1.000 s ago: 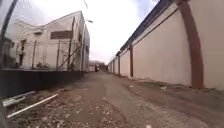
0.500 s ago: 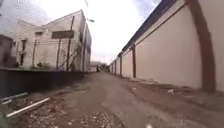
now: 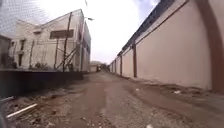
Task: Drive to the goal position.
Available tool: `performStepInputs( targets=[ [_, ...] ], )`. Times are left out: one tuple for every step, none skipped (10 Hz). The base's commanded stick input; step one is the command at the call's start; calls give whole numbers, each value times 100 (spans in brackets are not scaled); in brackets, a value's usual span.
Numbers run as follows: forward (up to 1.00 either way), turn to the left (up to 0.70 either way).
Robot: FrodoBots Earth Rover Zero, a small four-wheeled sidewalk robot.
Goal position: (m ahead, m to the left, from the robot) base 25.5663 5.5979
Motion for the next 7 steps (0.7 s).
performStepInputs(
  targets=[
    [70,0],
    [70,0],
    [70,0],
    [70,0],
    [70,0],
    [70,0],
    [70,0]
  ],
)
